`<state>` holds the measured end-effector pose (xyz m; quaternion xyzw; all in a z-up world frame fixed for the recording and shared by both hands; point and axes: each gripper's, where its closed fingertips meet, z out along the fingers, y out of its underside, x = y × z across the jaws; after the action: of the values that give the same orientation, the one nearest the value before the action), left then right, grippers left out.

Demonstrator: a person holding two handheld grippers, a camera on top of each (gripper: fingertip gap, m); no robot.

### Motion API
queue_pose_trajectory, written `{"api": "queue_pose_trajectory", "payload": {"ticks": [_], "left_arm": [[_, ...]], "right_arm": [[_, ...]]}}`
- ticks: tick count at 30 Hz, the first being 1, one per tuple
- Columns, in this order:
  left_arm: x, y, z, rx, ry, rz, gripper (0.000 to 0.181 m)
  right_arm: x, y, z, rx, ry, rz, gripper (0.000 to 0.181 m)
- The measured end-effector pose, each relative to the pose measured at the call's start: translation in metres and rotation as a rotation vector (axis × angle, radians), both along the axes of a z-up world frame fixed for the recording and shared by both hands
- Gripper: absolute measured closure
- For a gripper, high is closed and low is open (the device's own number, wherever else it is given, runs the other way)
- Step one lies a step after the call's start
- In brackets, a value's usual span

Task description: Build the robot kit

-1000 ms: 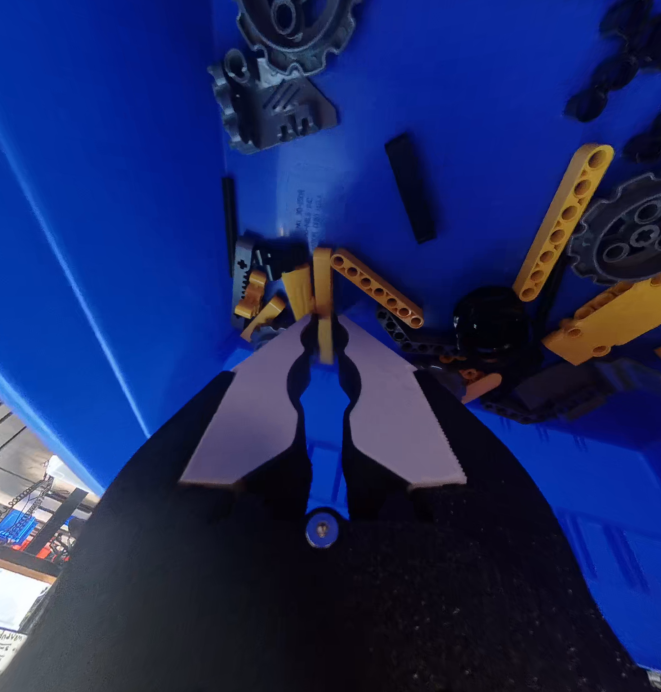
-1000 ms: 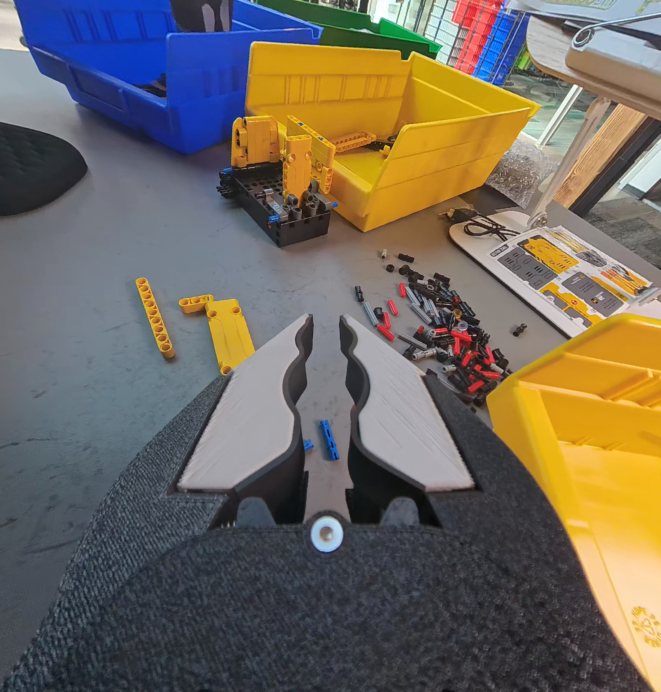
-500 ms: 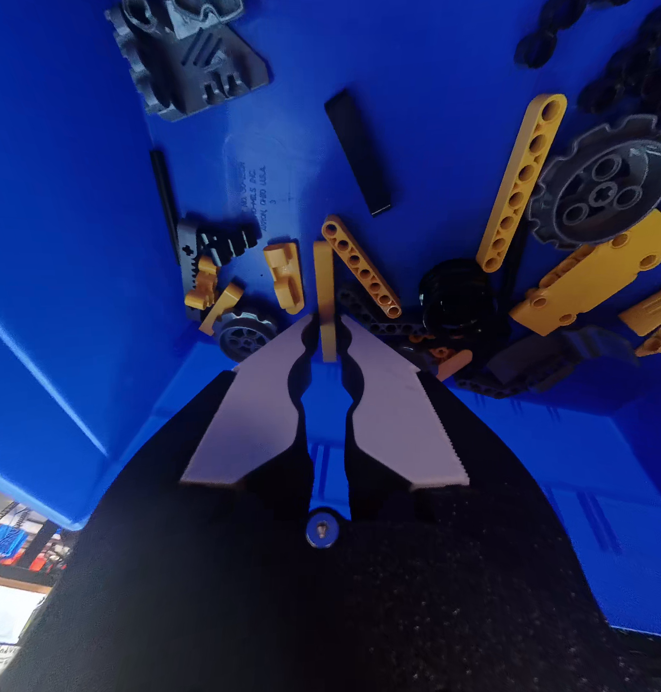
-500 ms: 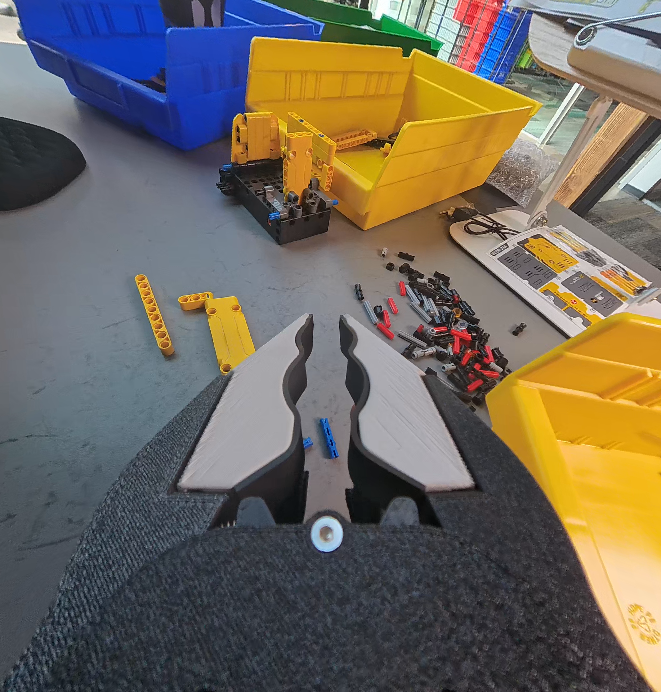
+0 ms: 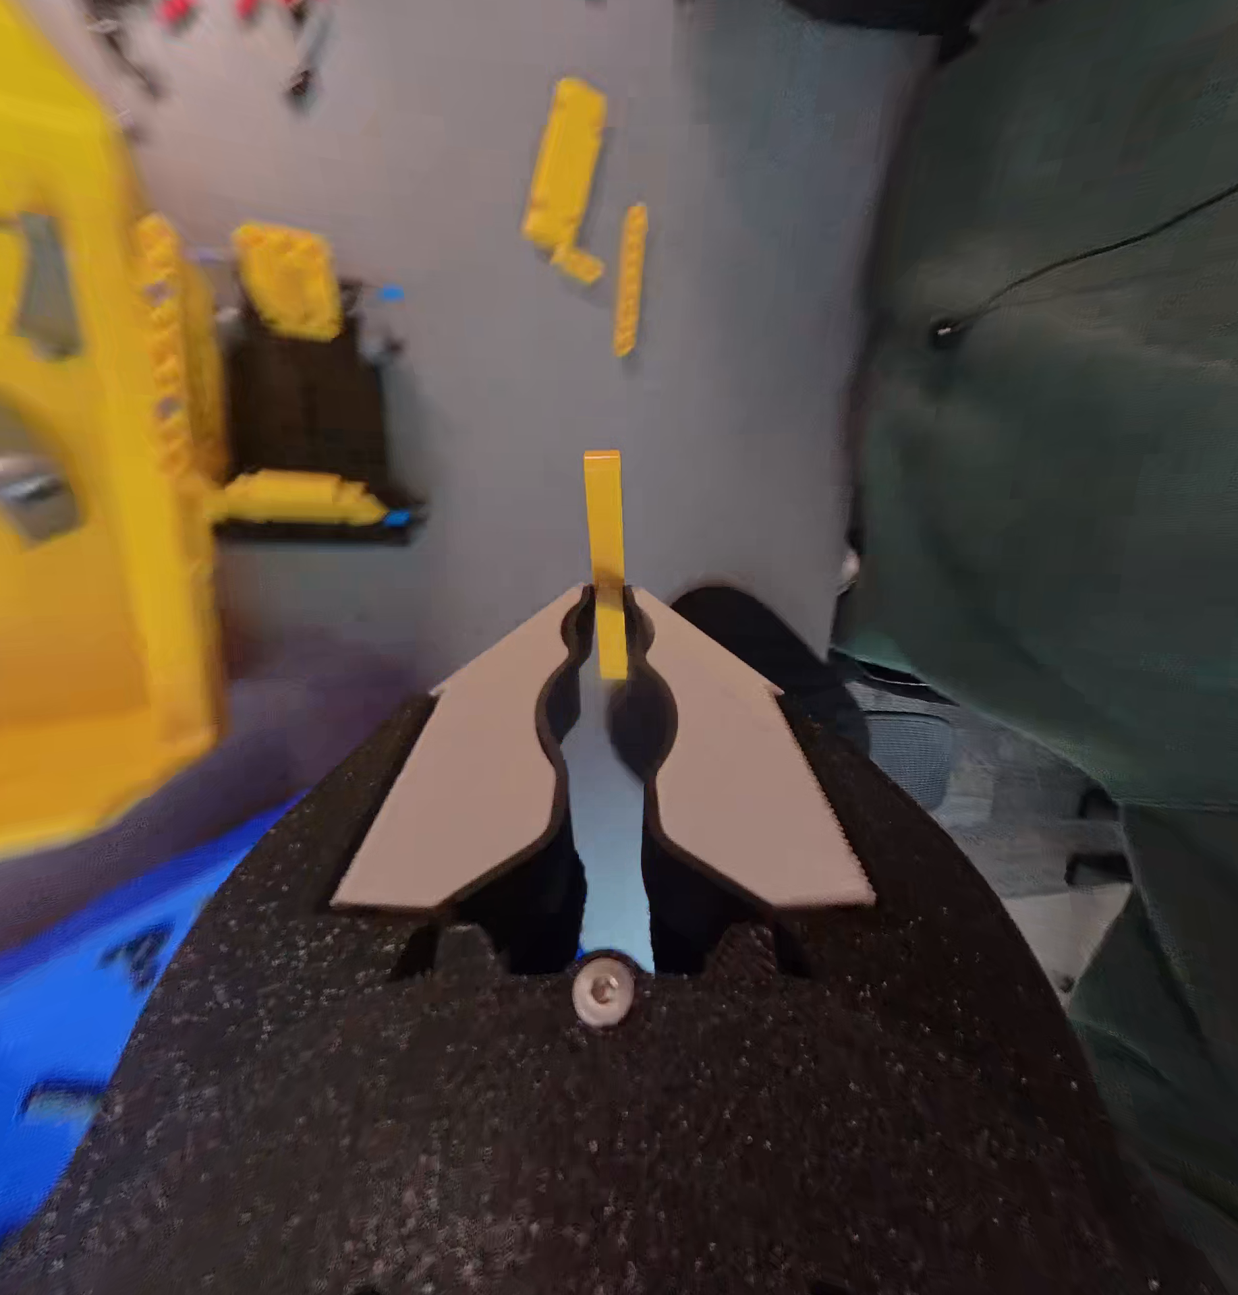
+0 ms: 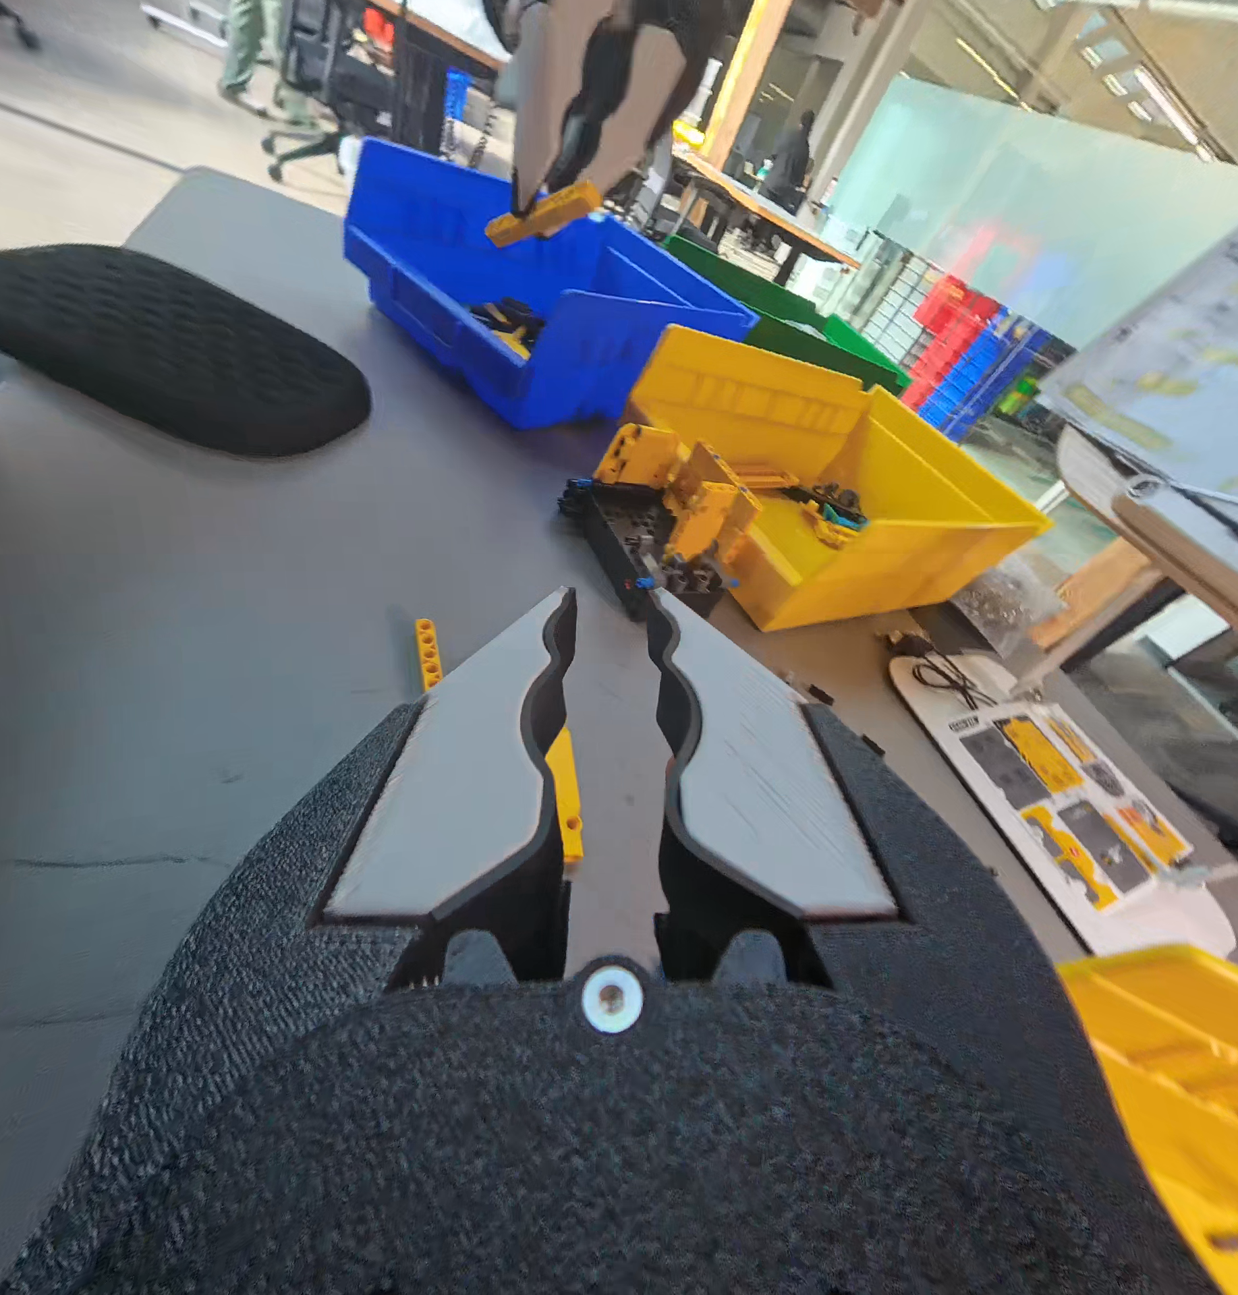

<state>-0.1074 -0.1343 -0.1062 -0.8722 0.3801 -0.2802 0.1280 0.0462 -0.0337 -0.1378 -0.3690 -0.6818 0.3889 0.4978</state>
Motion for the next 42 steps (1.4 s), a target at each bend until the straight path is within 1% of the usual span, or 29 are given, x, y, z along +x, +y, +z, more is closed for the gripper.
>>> {"api": "queue_pose_trajectory", "payload": {"ticks": [3, 5, 7, 10, 12, 15, 17, 19, 21, 23, 25, 27, 29, 32, 34, 36, 39, 42], "left_arm": [[0.079, -0.001, -0.018, -0.103, -0.124, -0.19, 0.175], [0.113, 0.0, -0.035, -0.166, -0.133, -0.284, 0.175], [0.137, 0.003, -0.048, -0.203, -0.134, -0.348, 0.175], [0.158, 0.007, -0.061, -0.238, -0.112, -0.408, 0.175], [0.166, 0.008, -0.067, -0.257, -0.101, -0.431, 0.175], [0.17, 0.01, -0.071, -0.27, -0.106, -0.43, 0.175], [0.169, 0.012, -0.071, -0.27, -0.123, -0.409, 0.175], [0.166, 0.019, -0.073, -0.227, -0.135, -0.36, 0.174], [0.157, 0.029, -0.077, -0.132, -0.126, -0.29, 0.173], [0.148, 0.036, -0.081, -0.002, -0.12, -0.222, 0.163], [0.145, 0.038, -0.085, 0.119, -0.14, -0.147, 0.163], [0.139, 0.038, -0.097, 0.241, -0.094, -0.084, 0.164], [0.133, 0.037, -0.107, 0.357, -0.029, -0.038, 0.164], [0.121, 0.042, -0.111, 0.471, 0.013, 0.061, 0.159], [0.114, 0.042, -0.113, 0.483, 0.01, 0.103, 0.151], [0.111, 0.04, -0.116, 0.481, 0.002, 0.115, 0.146], [0.109, 0.037, -0.121, 0.473, 0.02, 0.094, 0.146], [0.11, 0.035, -0.128, 0.473, 0.035, 0.075, 0.15]], "right_arm": [[-0.003, -0.036, -0.009, 0.155, -0.027, 0.106, 0.154], [-0.002, -0.054, -0.013, 0.235, -0.036, 0.152, 0.149], [0.003, -0.067, -0.016, 0.275, -0.044, 0.188, 0.147], [0.01, -0.071, -0.027, 0.348, -0.088, 0.191, 0.148], [0.013, -0.071, -0.03, 0.372, -0.085, 0.188, 0.157], [0.015, -0.072, -0.028, 0.382, -0.07, 0.2, 0.167], [0.018, -0.073, -0.034, 0.373, -0.108, 0.222, 0.174], [0.015, -0.068, -0.038, 0.286, -0.148, 0.195, 0.174], [0.016, -0.061, -0.051, 0.129, -0.282, 0.181, 0.174], [0.016, -0.055, -0.062, 0.02, -0.372, 0.16, 0.175], [0.016, -0.054, -0.071, -0.048, -0.449, 0.151, 0.175], [0.014, -0.054, -0.08, -0.093, -0.524, 0.144, 0.175], [0.011, -0.052, -0.088, -0.103, -0.579, 0.127, 0.174], [0.007, -0.049, -0.093, -0.075, -0.609, 0.109, 0.173], [0.005, -0.048, -0.089, -0.062, -0.588, 0.1, 0.163], [0.006, -0.044, -0.083, -0.052, -0.559, 0.096, 0.158], [0.015, -0.035, -0.079, -0.015, -0.547, 0.093, 0.157], [0.029, -0.035, -0.084, -0.006, -0.599, 0.132, 0.157]]}}
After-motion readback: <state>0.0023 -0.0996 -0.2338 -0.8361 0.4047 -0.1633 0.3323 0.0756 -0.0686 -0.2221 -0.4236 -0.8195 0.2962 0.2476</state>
